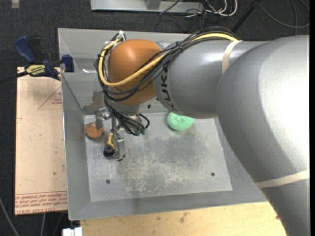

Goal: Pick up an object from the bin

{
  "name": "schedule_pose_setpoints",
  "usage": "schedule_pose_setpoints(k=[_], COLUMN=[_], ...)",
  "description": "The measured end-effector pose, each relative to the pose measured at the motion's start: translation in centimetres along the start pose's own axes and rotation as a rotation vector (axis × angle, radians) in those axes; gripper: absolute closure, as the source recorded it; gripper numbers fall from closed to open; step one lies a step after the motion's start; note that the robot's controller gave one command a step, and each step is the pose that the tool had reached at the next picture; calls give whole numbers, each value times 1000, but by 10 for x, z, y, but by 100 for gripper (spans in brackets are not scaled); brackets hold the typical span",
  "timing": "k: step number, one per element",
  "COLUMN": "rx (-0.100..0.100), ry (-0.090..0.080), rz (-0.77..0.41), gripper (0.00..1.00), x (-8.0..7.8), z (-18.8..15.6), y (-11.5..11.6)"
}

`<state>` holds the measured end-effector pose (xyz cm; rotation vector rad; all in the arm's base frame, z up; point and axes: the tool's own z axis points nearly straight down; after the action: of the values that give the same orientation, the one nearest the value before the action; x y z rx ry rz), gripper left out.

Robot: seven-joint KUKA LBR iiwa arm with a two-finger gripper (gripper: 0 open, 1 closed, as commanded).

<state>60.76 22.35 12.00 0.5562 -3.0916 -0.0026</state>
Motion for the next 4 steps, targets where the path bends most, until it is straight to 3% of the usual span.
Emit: schedule_pose_setpoints(k=[1, 2, 4], rx=[1, 0, -3], ry=[-1, -7, 3], rz=[-65, -25, 15], gripper=[0, 0, 0], x=[-2, 35, 52], z=[2, 26, 36], y=[1, -1, -10])
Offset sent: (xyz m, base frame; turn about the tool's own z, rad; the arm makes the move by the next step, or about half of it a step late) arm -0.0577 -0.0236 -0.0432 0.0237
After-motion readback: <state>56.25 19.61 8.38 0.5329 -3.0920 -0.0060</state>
